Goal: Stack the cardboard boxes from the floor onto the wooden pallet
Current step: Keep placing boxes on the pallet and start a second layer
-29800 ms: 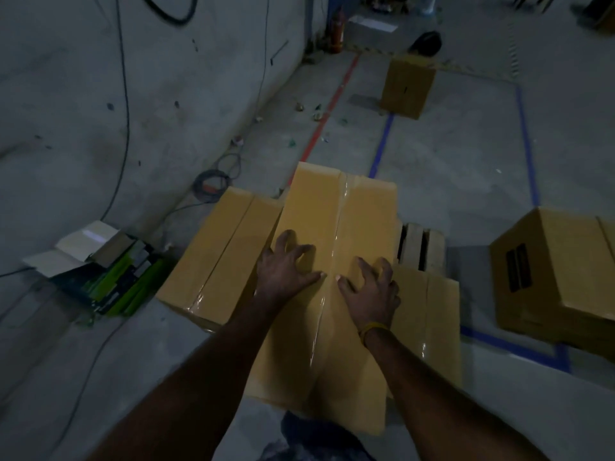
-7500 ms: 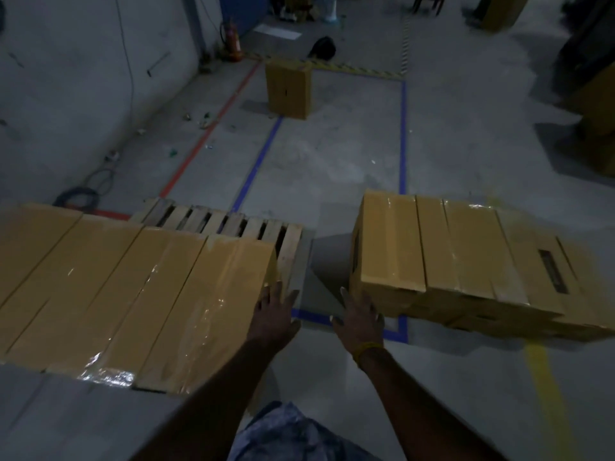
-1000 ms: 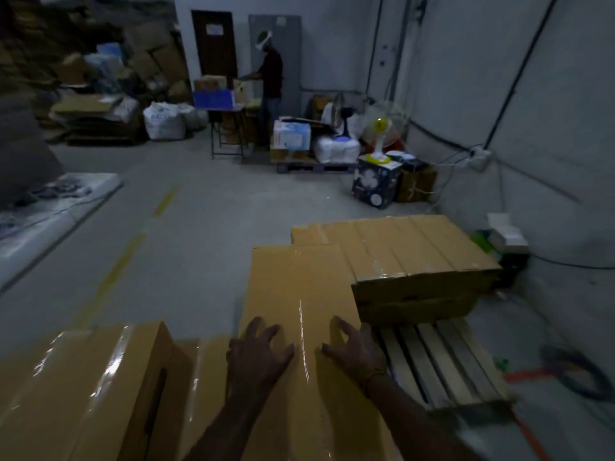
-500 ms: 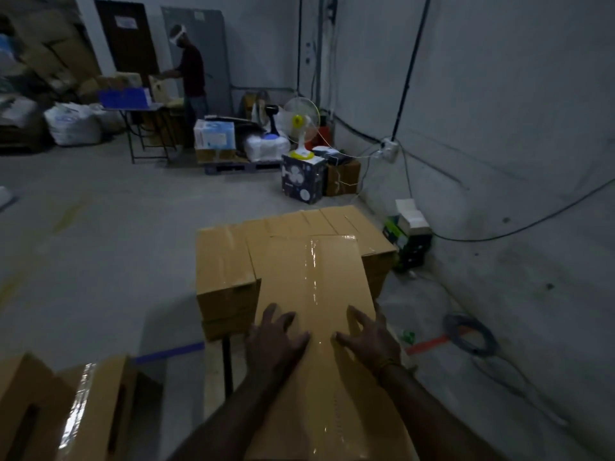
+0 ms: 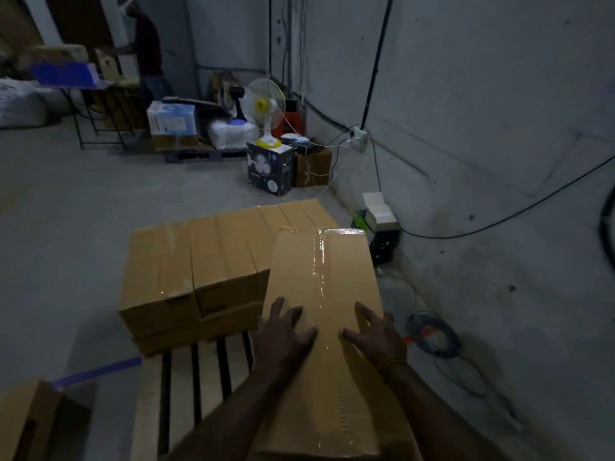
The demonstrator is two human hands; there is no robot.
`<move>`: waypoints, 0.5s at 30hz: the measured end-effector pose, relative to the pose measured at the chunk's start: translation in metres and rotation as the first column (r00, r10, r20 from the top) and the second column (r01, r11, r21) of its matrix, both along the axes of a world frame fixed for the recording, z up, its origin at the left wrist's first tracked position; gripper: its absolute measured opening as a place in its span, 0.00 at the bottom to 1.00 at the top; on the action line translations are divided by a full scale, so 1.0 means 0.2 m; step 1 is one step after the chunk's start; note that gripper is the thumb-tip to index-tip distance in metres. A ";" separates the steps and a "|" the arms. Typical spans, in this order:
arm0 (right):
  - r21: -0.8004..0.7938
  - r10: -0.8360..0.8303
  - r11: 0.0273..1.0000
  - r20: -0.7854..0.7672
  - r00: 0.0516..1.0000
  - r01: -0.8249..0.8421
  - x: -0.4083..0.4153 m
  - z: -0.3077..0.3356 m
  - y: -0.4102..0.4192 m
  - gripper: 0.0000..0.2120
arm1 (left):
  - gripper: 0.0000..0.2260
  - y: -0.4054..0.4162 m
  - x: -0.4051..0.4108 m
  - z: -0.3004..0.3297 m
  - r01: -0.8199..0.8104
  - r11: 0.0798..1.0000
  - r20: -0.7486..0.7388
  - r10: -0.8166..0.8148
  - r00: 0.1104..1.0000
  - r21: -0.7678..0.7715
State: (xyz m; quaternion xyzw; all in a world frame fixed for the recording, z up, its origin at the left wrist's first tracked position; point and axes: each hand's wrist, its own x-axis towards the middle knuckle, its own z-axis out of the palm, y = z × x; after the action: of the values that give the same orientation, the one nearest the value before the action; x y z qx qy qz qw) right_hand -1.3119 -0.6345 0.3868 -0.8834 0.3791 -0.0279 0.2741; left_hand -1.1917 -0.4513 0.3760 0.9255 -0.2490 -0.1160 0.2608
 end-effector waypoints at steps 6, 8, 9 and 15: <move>-0.062 0.041 0.997 -0.054 0.998 -0.044 0.14 -0.04 -0.49 0.39 | 0.33 -0.46 0.10 -0.07 -0.019 1.000 -0.051 0.018 0.999 -0.022; -0.084 0.052 0.995 -0.061 0.997 -0.057 0.17 -0.06 -0.61 0.38 | 0.33 -0.59 0.13 -0.08 -0.036 0.999 -0.050 0.035 0.998 -0.021; -0.097 0.061 0.993 -0.066 0.996 -0.067 0.18 -0.08 -0.67 0.38 | 0.33 -0.64 0.13 -0.10 -0.049 0.999 -0.057 0.048 0.997 -0.022; -0.100 0.176 0.977 -0.105 0.979 -0.187 0.25 -0.21 -1.04 0.35 | 0.32 -1.00 0.18 -0.21 -0.089 0.996 -0.062 0.089 0.994 0.008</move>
State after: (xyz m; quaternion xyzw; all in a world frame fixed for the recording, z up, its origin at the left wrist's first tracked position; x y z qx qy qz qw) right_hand -1.2620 -0.8416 0.3447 -0.9283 0.3073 0.0188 0.2084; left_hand -1.1558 -0.6519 0.3349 0.9322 -0.1991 -0.1336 0.2710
